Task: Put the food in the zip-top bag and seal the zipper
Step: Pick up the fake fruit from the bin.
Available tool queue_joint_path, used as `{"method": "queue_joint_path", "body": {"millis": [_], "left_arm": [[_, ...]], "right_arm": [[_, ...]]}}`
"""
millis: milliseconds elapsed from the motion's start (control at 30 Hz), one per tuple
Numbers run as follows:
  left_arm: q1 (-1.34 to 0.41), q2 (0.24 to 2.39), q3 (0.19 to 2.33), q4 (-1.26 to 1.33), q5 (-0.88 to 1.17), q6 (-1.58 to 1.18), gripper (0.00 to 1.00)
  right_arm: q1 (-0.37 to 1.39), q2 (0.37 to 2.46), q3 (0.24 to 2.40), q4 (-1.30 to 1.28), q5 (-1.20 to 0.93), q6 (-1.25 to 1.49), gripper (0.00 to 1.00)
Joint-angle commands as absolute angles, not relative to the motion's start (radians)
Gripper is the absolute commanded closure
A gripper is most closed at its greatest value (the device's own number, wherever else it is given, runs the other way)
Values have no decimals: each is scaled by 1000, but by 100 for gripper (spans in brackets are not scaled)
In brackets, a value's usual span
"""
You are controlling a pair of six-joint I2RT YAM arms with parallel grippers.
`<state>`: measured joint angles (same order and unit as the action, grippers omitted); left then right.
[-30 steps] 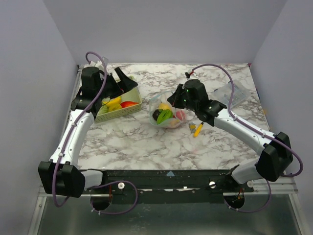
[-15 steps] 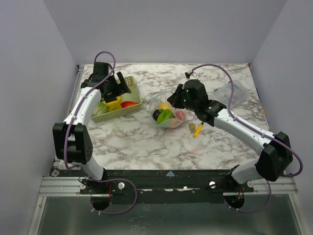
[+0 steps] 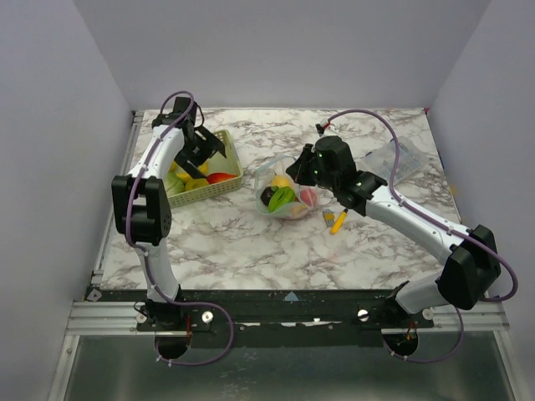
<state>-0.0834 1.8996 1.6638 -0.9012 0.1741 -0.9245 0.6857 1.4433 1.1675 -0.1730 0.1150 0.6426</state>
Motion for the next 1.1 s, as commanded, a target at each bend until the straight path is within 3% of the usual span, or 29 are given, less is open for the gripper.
{"method": "queue_joint_path", "body": {"millis": [0,133,767,1067], "left_arm": [[-78,2047,1871,-1185,123,-1141,15],[-80,2122,1940,-1290,126,-1221,16],[-83,2219,1830,-1171,168,-1485,22],[-86,2205,1837,-1140,150,-1469,50]], "right_arm": [[683,1419,1152,-172,129,630,100],[681,1415,1151,-174,133,629,100],[682,1419,1158,-191,136,627,100],[682,1425,1154,-193,136,629,100]]}}
